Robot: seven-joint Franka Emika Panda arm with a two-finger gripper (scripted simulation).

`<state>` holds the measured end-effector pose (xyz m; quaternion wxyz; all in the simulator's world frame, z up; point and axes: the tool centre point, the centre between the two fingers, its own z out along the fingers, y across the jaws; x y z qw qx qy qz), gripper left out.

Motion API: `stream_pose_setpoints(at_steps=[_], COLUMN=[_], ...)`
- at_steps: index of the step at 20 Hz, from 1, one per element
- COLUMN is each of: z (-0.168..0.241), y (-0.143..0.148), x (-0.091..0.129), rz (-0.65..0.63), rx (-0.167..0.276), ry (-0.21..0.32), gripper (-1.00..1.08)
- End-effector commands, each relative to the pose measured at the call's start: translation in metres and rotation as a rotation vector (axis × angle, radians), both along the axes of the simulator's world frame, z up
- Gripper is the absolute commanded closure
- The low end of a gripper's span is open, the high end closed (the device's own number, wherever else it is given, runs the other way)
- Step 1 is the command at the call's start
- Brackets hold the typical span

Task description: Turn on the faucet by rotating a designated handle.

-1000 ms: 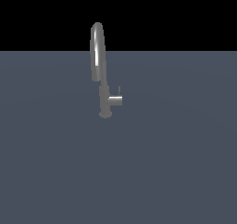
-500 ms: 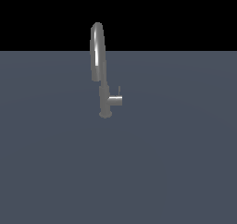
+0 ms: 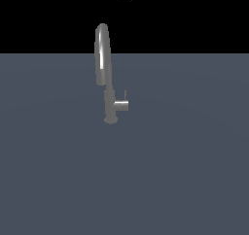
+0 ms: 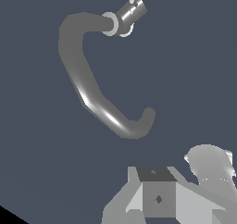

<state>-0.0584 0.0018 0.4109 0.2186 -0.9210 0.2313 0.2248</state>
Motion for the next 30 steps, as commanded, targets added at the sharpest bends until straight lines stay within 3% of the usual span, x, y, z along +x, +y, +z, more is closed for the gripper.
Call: stream_pose_setpoints(at_steps=[1,17,30], z=[-0.010,-0.088,-0.176], y=[-0.001,-0.010,-0.014], x=[0.014,0.095,0.149], rz=[-0.034,-0.265,-0.483], rx=[0.037,0.286,0.518], ry=[0.037,0.284,0.516], gripper=[1.08,1.08,1.08])
